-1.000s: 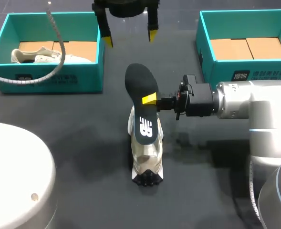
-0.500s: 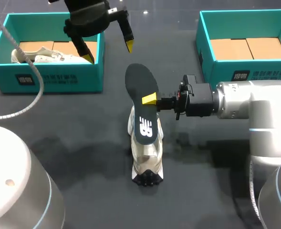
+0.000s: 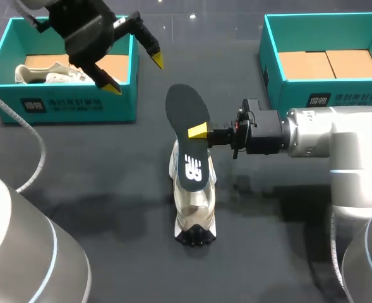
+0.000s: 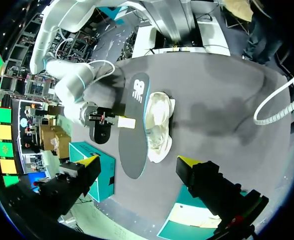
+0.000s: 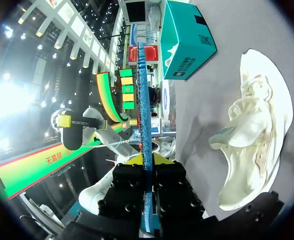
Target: Take the shoe out of the shoebox, open the shoe tongue, remove and reinsert the insole, then place the shoe into the shoebox
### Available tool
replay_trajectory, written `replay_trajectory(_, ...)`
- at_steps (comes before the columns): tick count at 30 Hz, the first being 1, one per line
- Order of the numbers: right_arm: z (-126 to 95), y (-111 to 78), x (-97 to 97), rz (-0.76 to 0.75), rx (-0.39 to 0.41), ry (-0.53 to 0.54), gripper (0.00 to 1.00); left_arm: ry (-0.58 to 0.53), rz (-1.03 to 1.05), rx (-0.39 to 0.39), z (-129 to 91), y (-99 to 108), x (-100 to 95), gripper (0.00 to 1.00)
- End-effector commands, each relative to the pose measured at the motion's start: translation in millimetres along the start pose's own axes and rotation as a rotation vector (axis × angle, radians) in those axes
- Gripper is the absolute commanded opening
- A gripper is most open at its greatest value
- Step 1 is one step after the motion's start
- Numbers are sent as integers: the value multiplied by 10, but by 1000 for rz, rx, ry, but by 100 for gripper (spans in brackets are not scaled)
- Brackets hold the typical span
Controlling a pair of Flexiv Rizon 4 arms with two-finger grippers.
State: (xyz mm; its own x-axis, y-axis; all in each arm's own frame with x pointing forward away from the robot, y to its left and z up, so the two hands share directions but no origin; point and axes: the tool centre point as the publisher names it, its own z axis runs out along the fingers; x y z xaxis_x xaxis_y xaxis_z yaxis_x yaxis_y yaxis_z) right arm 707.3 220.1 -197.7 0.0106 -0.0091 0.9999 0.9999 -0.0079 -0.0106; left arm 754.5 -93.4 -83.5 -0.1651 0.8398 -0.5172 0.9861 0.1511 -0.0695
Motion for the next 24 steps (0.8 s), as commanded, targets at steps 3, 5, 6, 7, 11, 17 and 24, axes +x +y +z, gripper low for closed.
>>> replay_trajectory(3, 1, -9, -3, 0, 1, -1, 0, -208, 3, -2, 75, -13, 124, 100)
replay_trajectory(5, 1, -9, -3, 0, 1, -1, 0, -271, 2, 22, 125, -5, 238, 100)
replay_trajectory(6, 1, -9, -3, 0, 1, -1, 0, -300, 25, 27, 141, -17, 299, 100)
replay_trajectory(7, 1, -9, -3, 0, 1, -1, 0, -320, 24, 30, 152, -17, 345, 100)
replay_trajectory(11, 1, -9, -3, 0, 1, -1, 0, -402, 52, 21, 154, -46, 491, 100)
replay_trajectory(17, 1, -9, -3, 0, 1, -1, 0, -515, 37, 113, 187, -59, 622, 100)
replay_trajectory(24, 1, -9, -3, 0, 1, -1, 0, -512, 28, 130, 192, -51, 627, 100)
